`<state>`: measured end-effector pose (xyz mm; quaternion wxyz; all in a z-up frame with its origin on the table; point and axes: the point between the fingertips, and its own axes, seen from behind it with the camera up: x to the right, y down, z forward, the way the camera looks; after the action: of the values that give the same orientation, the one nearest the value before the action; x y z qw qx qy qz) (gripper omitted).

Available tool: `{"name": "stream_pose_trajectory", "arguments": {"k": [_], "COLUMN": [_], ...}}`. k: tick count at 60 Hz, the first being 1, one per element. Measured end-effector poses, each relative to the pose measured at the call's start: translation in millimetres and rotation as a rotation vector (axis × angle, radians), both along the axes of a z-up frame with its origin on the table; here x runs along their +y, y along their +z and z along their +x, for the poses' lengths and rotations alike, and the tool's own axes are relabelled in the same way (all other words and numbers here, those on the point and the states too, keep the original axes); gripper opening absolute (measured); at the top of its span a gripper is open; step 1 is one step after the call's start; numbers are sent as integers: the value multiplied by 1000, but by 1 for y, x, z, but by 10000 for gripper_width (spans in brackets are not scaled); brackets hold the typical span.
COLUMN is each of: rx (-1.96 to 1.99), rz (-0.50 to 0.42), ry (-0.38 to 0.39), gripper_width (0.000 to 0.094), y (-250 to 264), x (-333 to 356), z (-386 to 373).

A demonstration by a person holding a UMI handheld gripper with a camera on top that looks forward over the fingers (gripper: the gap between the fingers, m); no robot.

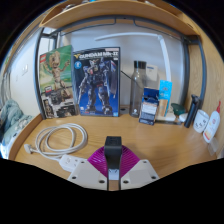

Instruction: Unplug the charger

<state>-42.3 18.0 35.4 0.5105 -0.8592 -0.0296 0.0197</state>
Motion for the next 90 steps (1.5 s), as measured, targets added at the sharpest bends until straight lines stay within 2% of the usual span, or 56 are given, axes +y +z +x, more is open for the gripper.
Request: {"name": "stream_pose_trajectory", "arguments": {"k": [5, 7, 10, 13, 15, 18, 21, 26, 31, 39, 47, 54, 60, 68, 81, 83, 87, 90], "rx": [51, 82, 52, 5, -2, 10, 17, 4, -14, 19, 56, 72, 86, 91, 68, 73, 79, 81], "rz": [-89, -43, 99, 237, 296, 318, 278, 165, -34, -323, -483, -583, -572, -585, -548, -542, -521, -481], "ry": [-5, -25, -82, -96, -109, -131, -157, -209, -242, -223, -198, -184, -162, -141, -97, -97, -104, -104], "gripper_width": [106, 106, 105, 106, 106, 104, 105, 104, 105, 106, 106, 113, 122, 189, 266, 287, 388, 416], "y": [2, 32, 101, 178, 216, 251, 258, 224, 160, 54, -12, -46, -43, -47, -48, -46, -36, -20], "x": [-1, 11, 30, 44, 51, 54, 50, 40, 21, -25, -56, -68, -60, -54, -44, -44, -43, -39], "z": [1, 7, 32, 53, 64, 84, 107, 146, 185, 207, 207, 206, 207, 206, 203, 203, 203, 202]}}
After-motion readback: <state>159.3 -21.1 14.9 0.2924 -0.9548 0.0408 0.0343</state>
